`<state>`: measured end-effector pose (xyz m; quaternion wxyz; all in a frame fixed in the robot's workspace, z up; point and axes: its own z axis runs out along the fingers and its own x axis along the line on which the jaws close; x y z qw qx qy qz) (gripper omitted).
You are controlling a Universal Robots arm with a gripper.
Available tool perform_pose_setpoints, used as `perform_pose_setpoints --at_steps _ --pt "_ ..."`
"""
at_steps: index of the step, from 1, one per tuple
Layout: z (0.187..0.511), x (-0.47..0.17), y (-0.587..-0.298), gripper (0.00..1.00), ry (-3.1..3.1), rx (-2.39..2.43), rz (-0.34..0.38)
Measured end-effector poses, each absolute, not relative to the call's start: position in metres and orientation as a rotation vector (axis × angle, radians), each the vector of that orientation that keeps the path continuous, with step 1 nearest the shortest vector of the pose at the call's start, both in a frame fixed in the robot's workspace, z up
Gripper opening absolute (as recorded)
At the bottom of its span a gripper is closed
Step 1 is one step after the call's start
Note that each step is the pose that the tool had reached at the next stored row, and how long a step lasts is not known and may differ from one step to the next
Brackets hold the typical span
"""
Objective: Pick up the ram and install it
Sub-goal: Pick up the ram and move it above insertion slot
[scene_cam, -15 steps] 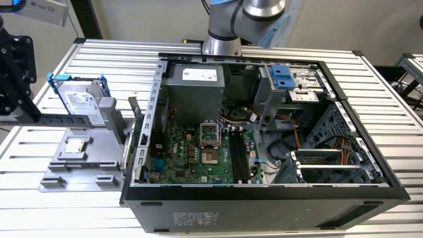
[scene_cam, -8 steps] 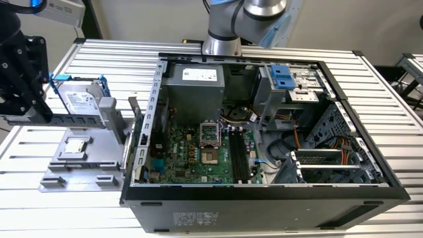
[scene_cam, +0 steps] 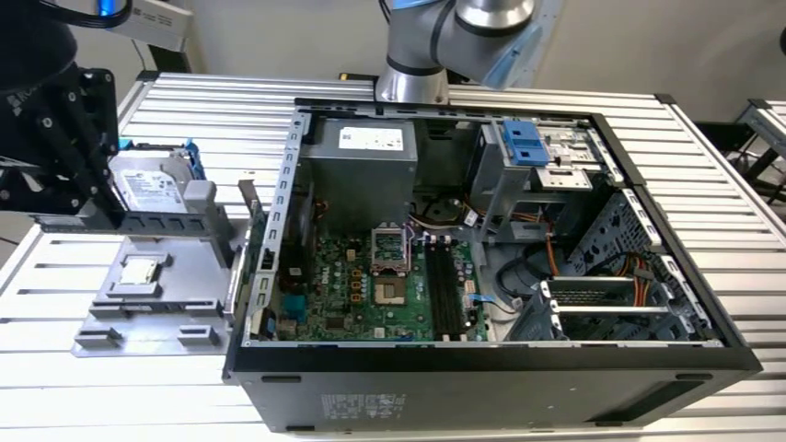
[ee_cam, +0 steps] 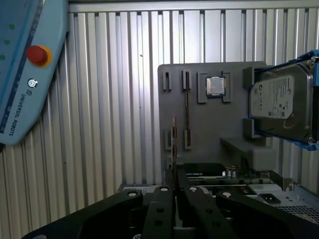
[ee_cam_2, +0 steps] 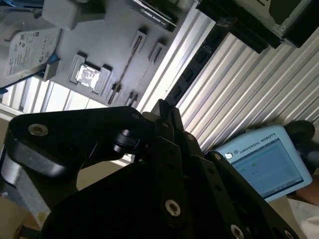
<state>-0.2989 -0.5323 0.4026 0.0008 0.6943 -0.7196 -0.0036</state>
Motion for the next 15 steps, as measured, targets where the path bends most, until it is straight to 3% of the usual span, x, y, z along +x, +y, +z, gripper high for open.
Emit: perform_pose_setpoints --at_steps 15 --pt "0.403 -0.266 -0.529 0.00 -2.260 2.180 -0.011"
